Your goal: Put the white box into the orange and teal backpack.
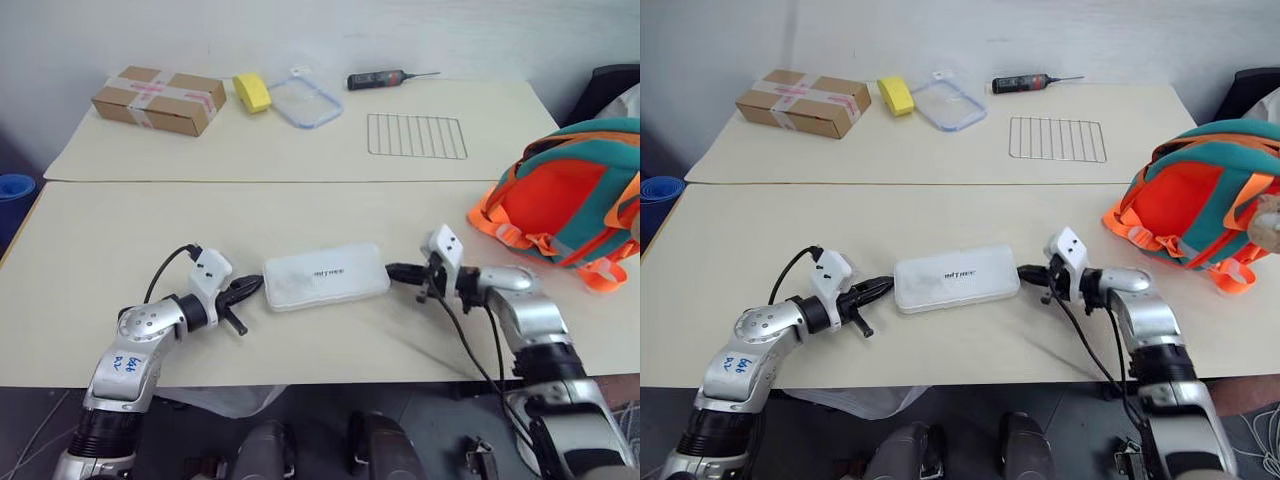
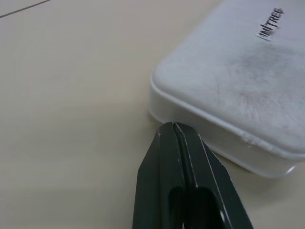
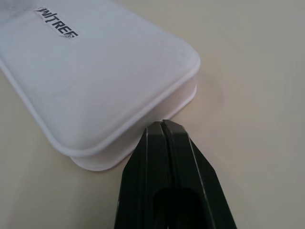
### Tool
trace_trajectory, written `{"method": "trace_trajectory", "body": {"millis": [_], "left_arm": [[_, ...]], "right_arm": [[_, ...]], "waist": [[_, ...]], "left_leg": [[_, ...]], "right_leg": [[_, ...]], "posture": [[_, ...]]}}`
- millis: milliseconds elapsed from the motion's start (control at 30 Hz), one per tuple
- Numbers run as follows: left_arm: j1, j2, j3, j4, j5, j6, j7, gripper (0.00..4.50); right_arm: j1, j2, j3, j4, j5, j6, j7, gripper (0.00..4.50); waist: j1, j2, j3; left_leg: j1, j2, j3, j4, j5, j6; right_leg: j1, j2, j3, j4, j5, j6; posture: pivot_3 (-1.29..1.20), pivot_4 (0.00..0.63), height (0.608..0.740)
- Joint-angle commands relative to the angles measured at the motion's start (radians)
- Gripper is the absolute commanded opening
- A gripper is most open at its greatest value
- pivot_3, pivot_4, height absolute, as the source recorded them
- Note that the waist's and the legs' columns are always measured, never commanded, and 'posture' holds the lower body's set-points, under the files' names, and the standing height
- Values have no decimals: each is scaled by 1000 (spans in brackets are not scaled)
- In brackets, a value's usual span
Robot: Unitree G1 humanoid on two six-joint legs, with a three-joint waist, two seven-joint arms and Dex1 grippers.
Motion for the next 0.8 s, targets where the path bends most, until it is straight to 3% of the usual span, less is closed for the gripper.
{"method": "trace_trajectory", "body": {"millis": [33, 200, 233, 300, 367, 433, 500, 567, 700, 800], "left_arm": [[-5, -29, -50, -51, -26, -29, -47, 26], [31, 1, -8, -65, -48, 29, -56, 26], [23, 3, 28, -65, -89, 94, -45, 194], [-11, 26, 111, -51, -212, 300, -39, 589], [-96, 84, 175, 1, -377, 690, -54, 1200], [-180, 115, 224, 60, -499, 952, -84, 1847], [-287, 120, 261, 175, -528, 1123, -83, 2478], [-358, 167, 191, 287, -583, 1188, -100, 3113], [-488, 134, 133, 476, -590, 1195, -46, 4345], [-562, 73, 117, 567, -550, 1195, -9, 4432]], "right_arm": [[104, -19, 10, -244, 77, 119, -4, 0], [222, -71, -98, -385, 130, 253, -84, 0], [235, -88, -111, -396, 133, 262, -87, 0], [259, -129, -134, -406, 135, 265, -86, 0], [266, -162, -145, -396, 128, 252, -83, 0], [262, -183, -142, -382, 127, 238, -81, 0], [251, -200, -122, -364, 113, 214, -67, 0], [235, -206, -93, -345, 92, 184, -57, 0], [205, -201, -44, -317, 69, 152, -49, 0], [181, -197, -1, -294, 44, 130, -45, 0]], "waist": [[1, 0, 0], [0, 0, 0], [1, 0, 0], [2, 0, 0], [6, -1, 0], [7, -1, 0], [9, -1, 0], [13, -1, 0], [18, -2, 0], [24, -2, 0]], "left_leg": [[0, 0, 0, 0, 0, 0], [0, 0, 0, 0, -1, -1], [0, 0, 0, 0, -1, -1], [0, 0, 0, 0, -1, 0], [0, 0, -1, 0, -1, 0], [0, 0, -2, 0, -1, -1], [1, -1, -1, 0, -1, -1], [0, 0, -1, 1, 0, 0], [0, 0, 0, 1, 0, -1], [0, -1, 0, 2, 0, -1]], "right_leg": [[0, 0, 0, 0, 0, 0], [0, 0, 0, -1, 0, 0], [0, 0, 0, -3, 0, 0], [0, 0, 0, -4, 0, 0], [0, 0, 0, -4, 0, 0], [0, 1, -1, -3, 0, 0], [0, 1, -1, -1, 0, 0], [0, 2, -1, 0, 0, 0], [0, 3, -1, 1, 0, 0], [0, 2, 0, 1, 0, 0]], "posture": [[0, 150, 740], [0, 150, 740], [0, 150, 740], [0, 150, 740], [0, 150, 740], [0, 150, 740], [0, 150, 740], [0, 150, 740], [0, 150, 740], [0, 150, 740]]}}
